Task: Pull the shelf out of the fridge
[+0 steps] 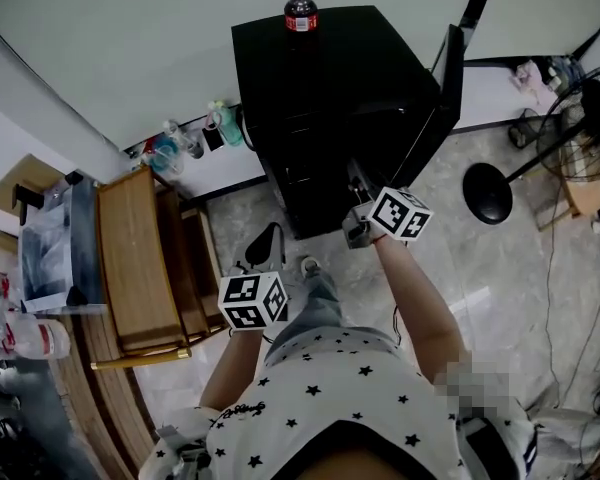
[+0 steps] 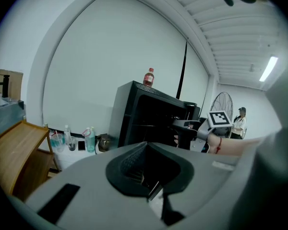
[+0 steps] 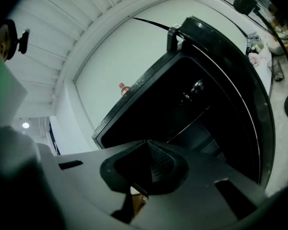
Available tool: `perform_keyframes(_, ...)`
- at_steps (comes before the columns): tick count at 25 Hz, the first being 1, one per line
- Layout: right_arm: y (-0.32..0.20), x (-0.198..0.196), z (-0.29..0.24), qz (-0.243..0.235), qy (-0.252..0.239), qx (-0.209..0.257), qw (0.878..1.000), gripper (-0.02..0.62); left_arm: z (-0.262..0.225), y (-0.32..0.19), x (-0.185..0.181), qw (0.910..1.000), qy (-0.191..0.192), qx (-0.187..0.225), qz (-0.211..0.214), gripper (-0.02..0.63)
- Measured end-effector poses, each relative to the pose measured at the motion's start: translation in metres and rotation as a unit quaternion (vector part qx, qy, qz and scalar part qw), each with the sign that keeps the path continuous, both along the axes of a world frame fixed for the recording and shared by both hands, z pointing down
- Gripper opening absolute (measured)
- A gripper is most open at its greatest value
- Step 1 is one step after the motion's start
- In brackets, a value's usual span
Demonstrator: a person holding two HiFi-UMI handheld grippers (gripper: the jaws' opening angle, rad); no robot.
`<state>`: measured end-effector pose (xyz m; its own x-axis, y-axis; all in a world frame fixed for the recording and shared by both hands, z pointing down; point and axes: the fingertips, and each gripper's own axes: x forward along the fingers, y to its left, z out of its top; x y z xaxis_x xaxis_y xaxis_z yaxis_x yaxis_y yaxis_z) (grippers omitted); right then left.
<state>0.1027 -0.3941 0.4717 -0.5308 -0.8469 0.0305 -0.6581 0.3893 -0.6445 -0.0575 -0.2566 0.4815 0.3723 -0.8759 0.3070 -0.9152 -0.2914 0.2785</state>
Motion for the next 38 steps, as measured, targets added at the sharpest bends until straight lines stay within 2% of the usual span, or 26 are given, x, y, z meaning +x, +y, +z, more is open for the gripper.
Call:
perform_keyframes(4, -0.020, -0.003, 0.010, -0.003, -0.083, -0.022, 0.996, -0.006, 0.005, -0.004, -0.004, 1.0000, 0.000, -0.007, -0.006, 0.012)
perform_keyframes(8, -0.039, -0.003, 0.023, 0.002, -0.139, -0.038, 0.990, -0.005, 0.011, -0.007, -0.007, 0.9998, -0.002, -0.014, -0.011, 0.012)
perform_keyframes(15, -0.073, -0.002, 0.043, 0.018, -0.252, -0.061, 0.966, 0.040, 0.014, -0.012, -0.018, 0.9994, -0.004, -0.020, -0.027, 0.012)
perform_keyframes(20, -0.093, -0.001, 0.056, 0.027, -0.304, -0.079, 0.949, 0.086, 0.018, -0.016, -0.026, 0.9989, -0.004, -0.026, -0.038, 0.012)
perform_keyframes(26, -0.114, -0.001, 0.062, 0.038, -0.347, -0.089, 0.933, 0.109, 0.021, -0.022, -0.030, 0.9986, -0.003, -0.032, -0.043, 0.012)
perform_keyframes(31, -0.129, -0.005, 0.068, 0.047, -0.369, -0.091, 0.924, 0.098, 0.023, -0.027, -0.032, 0.9984, -0.005, -0.035, -0.044, 0.012)
perform_keyframes(33, -0.129, -0.004, 0.071, 0.051, -0.388, -0.097, 0.915, 0.086, 0.023, -0.028, -0.031, 0.9985, -0.006, -0.035, -0.043, 0.012)
perform_keyframes(36, -0.128, -0.003, 0.077, 0.058, -0.412, -0.103, 0.903, 0.101, 0.024, -0.028, -0.035, 0.9982, -0.006, -0.037, -0.046, 0.012)
perform_keyframes(38, -0.130, -0.003, 0.081, 0.061, -0.412, -0.104, 0.903, 0.101, 0.026, -0.029, -0.038, 0.9980, -0.007, -0.040, -0.047, 0.012)
